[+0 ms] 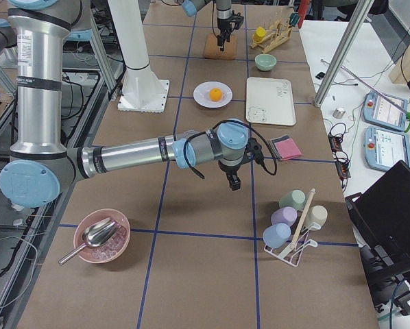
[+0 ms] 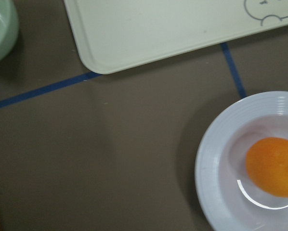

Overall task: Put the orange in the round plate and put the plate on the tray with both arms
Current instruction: 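Open the left gripper to release the orange and withdraw the left arm, then reach the right gripper to the plate rim nearest the robot and grip it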

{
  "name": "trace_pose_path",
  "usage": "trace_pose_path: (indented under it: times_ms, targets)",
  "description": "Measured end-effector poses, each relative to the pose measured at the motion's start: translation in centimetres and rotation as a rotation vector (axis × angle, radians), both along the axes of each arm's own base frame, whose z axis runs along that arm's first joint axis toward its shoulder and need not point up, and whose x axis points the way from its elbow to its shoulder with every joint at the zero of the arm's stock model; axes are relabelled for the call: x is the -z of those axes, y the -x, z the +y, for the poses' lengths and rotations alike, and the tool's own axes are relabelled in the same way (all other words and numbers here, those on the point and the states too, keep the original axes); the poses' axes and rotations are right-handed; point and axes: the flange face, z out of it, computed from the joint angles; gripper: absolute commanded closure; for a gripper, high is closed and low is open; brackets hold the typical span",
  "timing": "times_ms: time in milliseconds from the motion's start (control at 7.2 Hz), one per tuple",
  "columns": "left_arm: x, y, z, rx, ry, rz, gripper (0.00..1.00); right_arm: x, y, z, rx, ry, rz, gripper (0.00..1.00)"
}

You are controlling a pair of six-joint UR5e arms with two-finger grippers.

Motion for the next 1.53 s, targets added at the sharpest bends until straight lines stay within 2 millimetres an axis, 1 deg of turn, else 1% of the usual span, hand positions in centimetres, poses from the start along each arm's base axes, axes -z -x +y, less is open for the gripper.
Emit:
trace_pose_path:
  times_ms: [139,278,417,556,694,833,972,1111,1250,1389,1528]
  targets:
    - [-4.1,6.0,-2.2,-0.041,-0.029,-0.041,0.00,2.1,1.4,-0.6,-0.019,0.025,-0.018,0.00]
    - [-8.5,12.3,-4.0,-0.088,-0.054,-0.077,0.00,4.9,3.5,-1.2,-0.041,0.063,-0.032,0.00]
    - [-13.4,19.3,-5.2,-0.132,-0.069,-0.105,0.00,7.7,5.9,-1.3,-0.063,0.100,-0.043,0.00]
    - [-18.0,25.2,-5.7,-0.167,-0.063,-0.107,0.00,10.1,8.1,-1.1,-0.091,0.127,-0.057,0.00]
    - [-23.2,31.2,-5.4,-0.176,-0.033,-0.082,0.00,12.3,10.9,-0.8,-0.134,0.149,-0.075,0.00]
    - [-27.4,35.9,-4.3,-0.148,0.006,-0.059,0.00,14.0,14.3,-0.2,-0.190,0.171,-0.101,0.00]
    - [-30.4,38.9,-3.3,-0.113,0.049,-0.044,0.00,15.5,17.7,1.0,-0.253,0.206,-0.150,0.00]
    - [-32.2,40.8,-2.8,-0.069,0.092,-0.034,0.00,16.6,20.3,2.3,-0.307,0.259,-0.208,0.00]
    - [-33.6,42.5,-2.2,-0.003,0.152,-0.002,0.00,17.7,23.1,3.9,-0.355,0.315,-0.253,0.00]
    - [-34.7,43.1,-1.1,0.060,0.218,0.042,0.00,18.7,26.4,6.0,-0.410,0.359,-0.279,0.00]
    - [-35.7,43.3,0.2,0.099,0.262,0.067,0.00,19.7,30.2,8.8,-0.473,0.394,-0.302,0.00]
